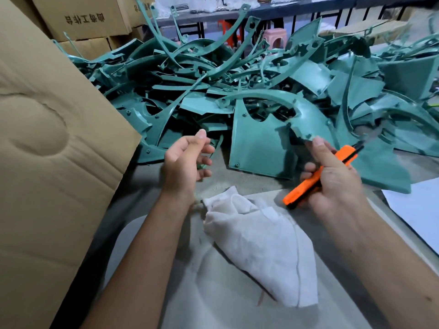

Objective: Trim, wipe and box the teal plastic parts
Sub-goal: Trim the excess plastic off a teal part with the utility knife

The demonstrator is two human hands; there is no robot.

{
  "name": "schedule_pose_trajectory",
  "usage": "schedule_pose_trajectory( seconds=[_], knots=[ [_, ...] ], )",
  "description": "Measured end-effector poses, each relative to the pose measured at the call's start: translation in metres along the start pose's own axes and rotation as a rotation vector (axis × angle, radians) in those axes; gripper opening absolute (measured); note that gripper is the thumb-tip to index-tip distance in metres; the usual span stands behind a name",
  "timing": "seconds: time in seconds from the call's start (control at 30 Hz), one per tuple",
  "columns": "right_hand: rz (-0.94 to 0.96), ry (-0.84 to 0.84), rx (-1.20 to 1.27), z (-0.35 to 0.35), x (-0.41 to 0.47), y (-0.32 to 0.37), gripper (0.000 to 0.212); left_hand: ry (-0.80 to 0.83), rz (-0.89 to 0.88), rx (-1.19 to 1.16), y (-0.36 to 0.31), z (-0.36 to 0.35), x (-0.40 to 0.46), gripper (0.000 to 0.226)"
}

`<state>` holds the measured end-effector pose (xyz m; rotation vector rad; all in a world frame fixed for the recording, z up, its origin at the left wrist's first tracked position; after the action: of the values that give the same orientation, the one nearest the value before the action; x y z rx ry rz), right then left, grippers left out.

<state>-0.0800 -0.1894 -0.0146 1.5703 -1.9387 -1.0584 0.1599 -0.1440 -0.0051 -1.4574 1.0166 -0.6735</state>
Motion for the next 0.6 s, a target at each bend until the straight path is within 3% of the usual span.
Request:
schedule_pose_trajectory(
  seconds=[0.2, 0.33, 0.47, 0.5, 0.57, 0.6],
  knots=[
    [0.043, -0.049, -0.058, 0.003, 0.005, 0.008, 0.024, 0.261, 0.234, -0.027, 0.013, -0.017, -0.006, 0.044],
    [0.329, -0.081, -0.214, 0.007, 0.001, 0.023, 0.025, 0.307, 0.262, 0.065, 0.017, -0.027, -0.013, 0.037],
    [0.967, 0.056, -1.002, 0.006, 0.003, 0.051, 0.037, 0.301, 0.260, 0.086, 0.017, -0.029, -0.014, 0.033],
    [1.014, 0.093, -1.193, 0.005, 0.005, 0.053, 0.047, 0.306, 0.260, 0.089, 0.017, -0.030, -0.014, 0.033],
    [0.878, 0.175, -1.412, 0.005, 0.012, 0.048, 0.063, 0.311, 0.260, 0.091, 0.017, -0.031, -0.014, 0.033],
    [0.818, 0.193, -1.458, 0.007, 0.016, 0.045, 0.061, 0.310, 0.264, 0.087, 0.017, -0.031, -0.015, 0.033]
  ],
)
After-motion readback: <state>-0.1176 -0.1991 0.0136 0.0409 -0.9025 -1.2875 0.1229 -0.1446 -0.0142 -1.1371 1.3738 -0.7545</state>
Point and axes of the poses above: each hand's wrist, its own x-axis towards the middle knuckle, its own z-axis out of the back of the hand, y = z × x, the point moved 3 cm from there along x, towards the middle knuckle, and after that the axes turned 12 degrees about z, right-handed, at the moved point
